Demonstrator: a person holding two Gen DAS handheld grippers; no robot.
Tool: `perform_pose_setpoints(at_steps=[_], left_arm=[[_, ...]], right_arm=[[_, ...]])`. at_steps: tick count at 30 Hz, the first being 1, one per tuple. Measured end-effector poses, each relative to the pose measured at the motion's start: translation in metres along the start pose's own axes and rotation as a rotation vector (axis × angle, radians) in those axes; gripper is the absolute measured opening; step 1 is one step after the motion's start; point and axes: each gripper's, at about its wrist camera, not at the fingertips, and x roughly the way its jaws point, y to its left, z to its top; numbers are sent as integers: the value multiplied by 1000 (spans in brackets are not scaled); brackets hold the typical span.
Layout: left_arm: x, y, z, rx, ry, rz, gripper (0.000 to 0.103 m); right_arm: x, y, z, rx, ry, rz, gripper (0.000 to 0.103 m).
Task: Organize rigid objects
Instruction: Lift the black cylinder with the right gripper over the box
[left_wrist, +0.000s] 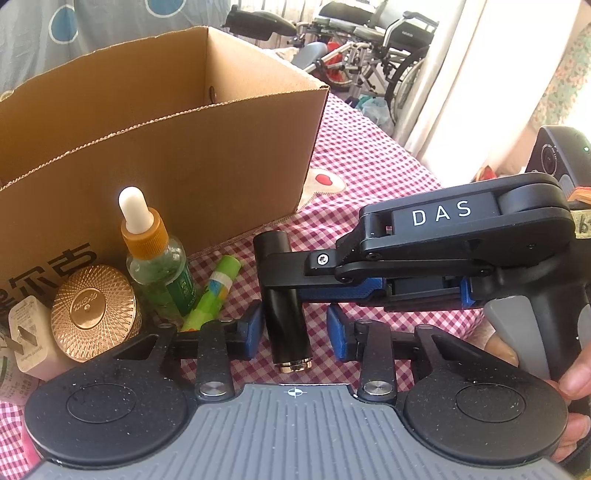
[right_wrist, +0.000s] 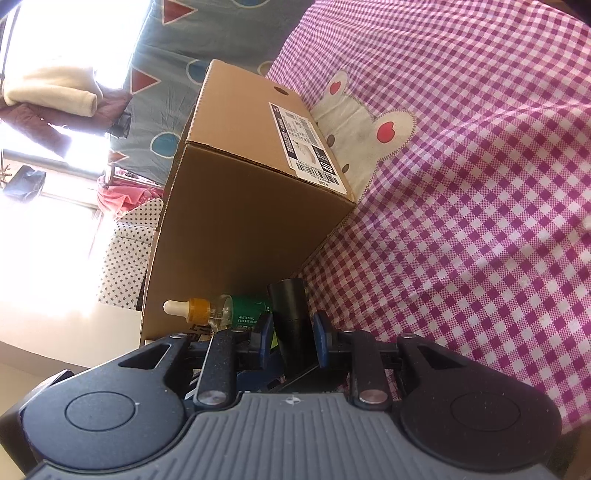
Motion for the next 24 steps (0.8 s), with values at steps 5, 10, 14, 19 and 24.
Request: perform_pose_setpoints(at_steps=[5,10,14,19,24], left_arm=[[-6,-1,0,-4,-23,14,25],[-18,-5,1,-1,-58,28,22],[-27,-8,-1,0,-84,39,21],[-53,-11,2,4,-143,43,21],[-97,-7,21,4,-253,97,21]], right_arm=[[-6,11,-3,-39,-26,-7,26],[-15,28,-10,-100,-62,-11,26],[-21,42,-14,-141,-80,-18,26],[-37,76,-24,-239,-125,-26,26],[-49,138,-25,-413,-178,5,26]])
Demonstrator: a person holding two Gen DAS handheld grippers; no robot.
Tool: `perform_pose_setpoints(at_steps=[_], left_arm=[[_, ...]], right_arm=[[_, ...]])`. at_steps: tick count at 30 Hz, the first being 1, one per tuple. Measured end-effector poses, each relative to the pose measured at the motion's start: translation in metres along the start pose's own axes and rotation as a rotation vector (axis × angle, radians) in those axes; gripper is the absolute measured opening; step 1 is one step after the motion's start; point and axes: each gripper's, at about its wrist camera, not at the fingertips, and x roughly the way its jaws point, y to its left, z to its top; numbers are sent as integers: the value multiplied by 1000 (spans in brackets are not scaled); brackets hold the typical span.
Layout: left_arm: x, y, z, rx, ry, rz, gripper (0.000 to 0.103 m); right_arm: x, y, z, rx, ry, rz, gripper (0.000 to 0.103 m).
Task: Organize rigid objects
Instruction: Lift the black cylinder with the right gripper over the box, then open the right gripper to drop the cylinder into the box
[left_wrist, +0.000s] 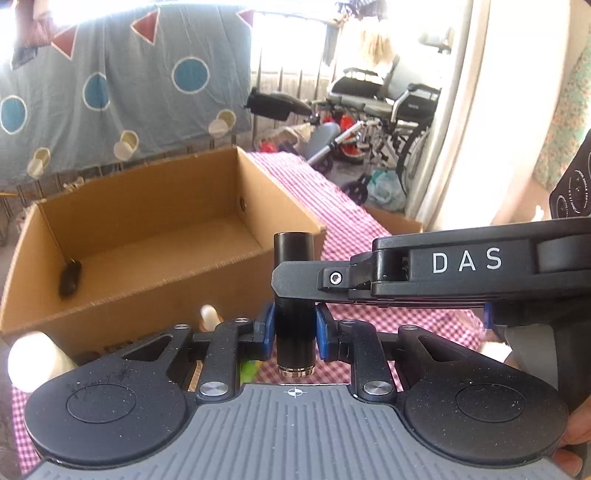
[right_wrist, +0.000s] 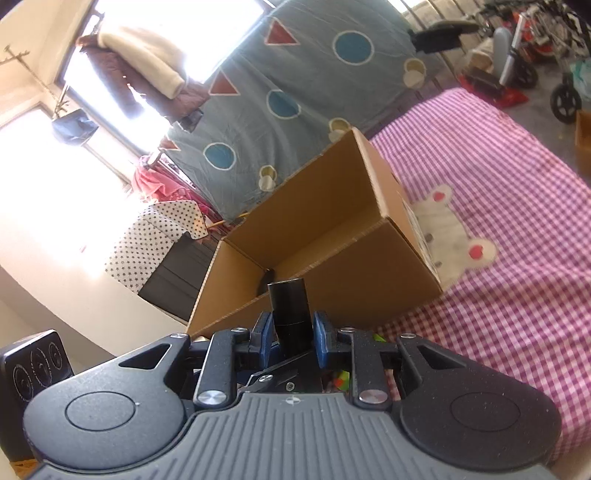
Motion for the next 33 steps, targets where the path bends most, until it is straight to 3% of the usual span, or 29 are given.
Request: perform_pose_setpoints(at_steps=[5,9,12,18,23,33], left_arm=[[-19,32,40,-29,-35,93,21],[-9,73,63,-87,0,153,21],[14,108,70,-148,77,170,21],[59,165,56,-239,248,179,21],[78,183,44,-243,336,181,24],[70,192,44,-251,322,173,41]], right_arm=[[29,48,41,-129,31,90,26],[88,68,74,-133,153,146,26],[138,72,88,-110,273,141,26],[227,53,89,13,516,84,26],[268,37,79,58,643,33,25],[318,26,64,64,800,-43,24]])
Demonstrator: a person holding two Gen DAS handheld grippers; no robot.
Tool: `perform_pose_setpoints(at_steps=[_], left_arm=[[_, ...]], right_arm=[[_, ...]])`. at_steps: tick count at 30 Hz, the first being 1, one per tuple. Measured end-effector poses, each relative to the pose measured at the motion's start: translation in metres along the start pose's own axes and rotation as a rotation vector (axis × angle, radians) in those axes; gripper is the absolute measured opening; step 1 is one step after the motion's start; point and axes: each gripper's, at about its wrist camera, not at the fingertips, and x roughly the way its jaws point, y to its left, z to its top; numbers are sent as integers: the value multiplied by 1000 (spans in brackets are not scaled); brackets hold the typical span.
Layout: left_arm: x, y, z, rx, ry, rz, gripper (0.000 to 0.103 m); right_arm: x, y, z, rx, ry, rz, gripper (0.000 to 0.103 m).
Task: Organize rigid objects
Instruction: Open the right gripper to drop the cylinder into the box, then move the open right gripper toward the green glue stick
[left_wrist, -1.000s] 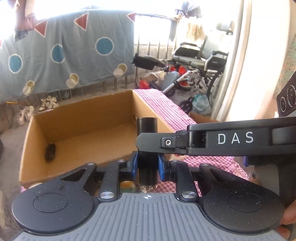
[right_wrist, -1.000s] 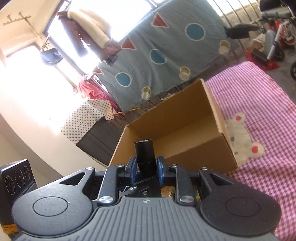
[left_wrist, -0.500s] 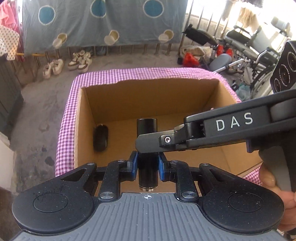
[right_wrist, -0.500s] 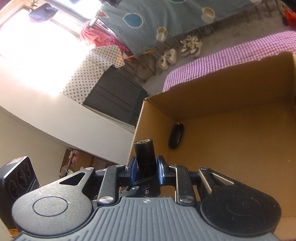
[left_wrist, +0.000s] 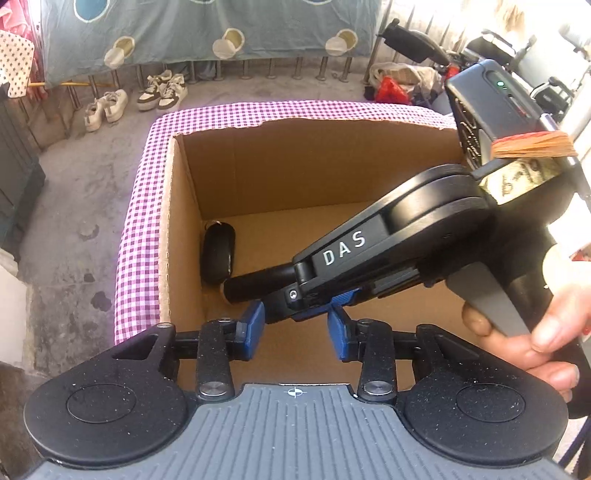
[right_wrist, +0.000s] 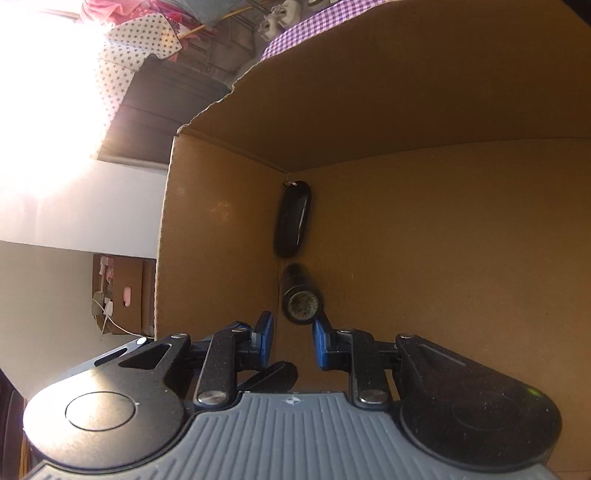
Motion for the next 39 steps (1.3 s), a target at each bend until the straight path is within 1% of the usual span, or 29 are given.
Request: perform_pose_setpoints(at_steps=[5,9,12,15,17,20,23,25,27,30,33,35,37,39], left_arm=[[-8,2,-1,-13,-20,-10,43],[-18,0,-5,-11,-42,-10,44],[-30,2,-7,-20,-76,-19,46],[-50,0,-12,-22,-141,-29,50],[-63,-2,-17,-23,-182,-35,55],[-82,-8,-26,-12,-229,-42,58],[-99,-14,-39,7,-270,-57,60],[-107,-19,-49,18,-292,-77,61],[-111,-27,-61,35,-301,-101,62],[-106,-42,-78,63,-282,-135,62],[-95,-61,-95,91,-252,-171,62],[-82,-75,-106,113,-219,-196,62],[-67,-90,-115,142,-186,-188,62],[-50,-104,-123,179,-160,-166,60]], right_arm=[[4,13,2,-28,10,-14,24],[-5,17,-1,-15,-6,25,26],[-23,19,-8,-10,-49,50,26],[-52,20,-16,-16,-106,94,26],[-74,23,-27,-21,-150,127,26],[-116,20,-55,-36,-227,196,26],[-159,11,-92,-57,-319,252,26],[-178,3,-123,-65,-378,275,26],[-191,-10,-154,-57,-432,276,27],[-195,-40,-196,-1,-492,258,27],[-185,-74,-230,92,-552,237,27],[-172,-96,-245,165,-580,231,27],[-158,-115,-254,235,-584,231,27],[-146,-131,-259,286,-564,252,27]])
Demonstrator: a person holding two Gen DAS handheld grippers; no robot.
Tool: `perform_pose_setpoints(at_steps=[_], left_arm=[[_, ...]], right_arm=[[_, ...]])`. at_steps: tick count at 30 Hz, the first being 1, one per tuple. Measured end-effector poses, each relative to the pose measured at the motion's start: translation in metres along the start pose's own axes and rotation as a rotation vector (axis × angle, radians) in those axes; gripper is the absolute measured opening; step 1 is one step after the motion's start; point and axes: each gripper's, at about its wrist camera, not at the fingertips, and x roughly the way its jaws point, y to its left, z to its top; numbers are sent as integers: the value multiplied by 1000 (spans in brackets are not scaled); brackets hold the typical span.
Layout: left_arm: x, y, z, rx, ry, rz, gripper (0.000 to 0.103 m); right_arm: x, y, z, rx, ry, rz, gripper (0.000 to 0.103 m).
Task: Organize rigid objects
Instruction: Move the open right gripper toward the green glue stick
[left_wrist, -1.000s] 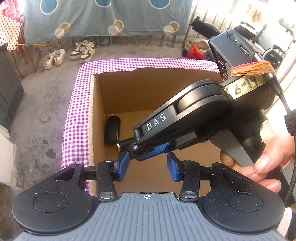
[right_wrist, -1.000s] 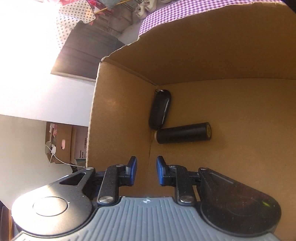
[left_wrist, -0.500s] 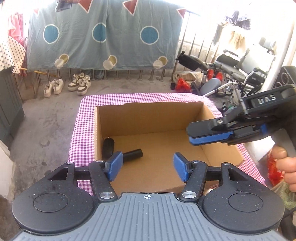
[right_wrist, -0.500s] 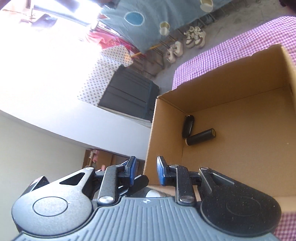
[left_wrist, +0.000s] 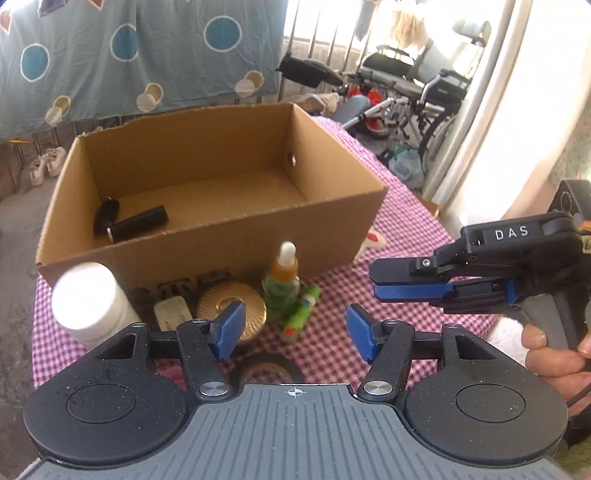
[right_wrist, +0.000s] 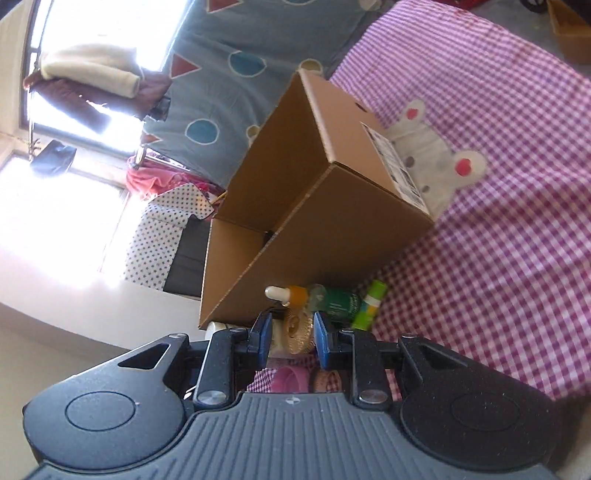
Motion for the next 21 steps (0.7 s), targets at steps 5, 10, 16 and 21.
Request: perform_pose_setpoints(at_steps=[5,10,16,21], left_arm=[[35,-20,-7,72,65,30,54],[54,-31,-10,115,97,73,52],[67,-32,-11,131,137,87,52],[73,-32,-10,126,160,65,52]], right_arm=[[11,-16,-1,12,17,-30,27],[25,-23,1,24,37,-26,27],[40,-35,4,53,57,-19,27],[37,-43,6,69,58,-22,27]])
